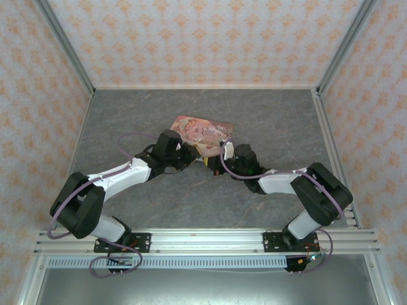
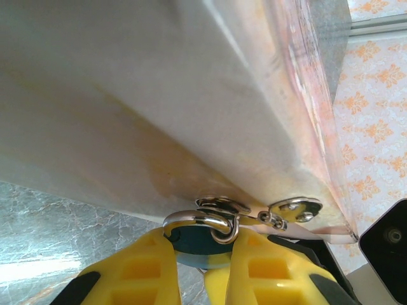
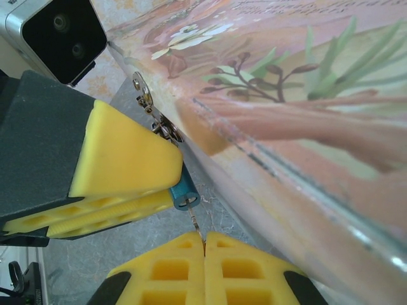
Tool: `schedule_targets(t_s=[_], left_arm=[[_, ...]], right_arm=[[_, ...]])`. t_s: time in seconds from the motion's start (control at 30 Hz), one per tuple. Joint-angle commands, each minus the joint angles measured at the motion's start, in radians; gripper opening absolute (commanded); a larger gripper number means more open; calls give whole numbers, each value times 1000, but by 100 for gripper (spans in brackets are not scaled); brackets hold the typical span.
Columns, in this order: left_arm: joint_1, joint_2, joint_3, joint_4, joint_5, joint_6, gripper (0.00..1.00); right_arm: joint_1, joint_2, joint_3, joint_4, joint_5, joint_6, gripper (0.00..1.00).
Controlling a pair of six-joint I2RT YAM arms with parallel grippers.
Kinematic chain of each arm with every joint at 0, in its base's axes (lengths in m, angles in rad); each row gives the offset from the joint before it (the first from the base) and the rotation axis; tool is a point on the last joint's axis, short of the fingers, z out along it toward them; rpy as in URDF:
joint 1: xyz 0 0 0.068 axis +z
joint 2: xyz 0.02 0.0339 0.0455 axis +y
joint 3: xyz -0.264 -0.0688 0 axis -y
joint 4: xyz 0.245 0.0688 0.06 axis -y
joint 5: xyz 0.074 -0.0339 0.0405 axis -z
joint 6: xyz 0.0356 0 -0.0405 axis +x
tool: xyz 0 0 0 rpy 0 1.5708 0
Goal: Unlock the padlock with the key
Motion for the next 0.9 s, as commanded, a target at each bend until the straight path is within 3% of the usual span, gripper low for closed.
schedule_targets(t_s=[0.0, 0.87], left_arm=[[-32, 5, 13, 23, 121, 18, 10], [-32, 4, 3, 36, 123, 12, 9]], right_arm=[[-23, 5, 52, 118, -1, 25, 0], [-62, 41, 76, 85, -46, 60, 0]])
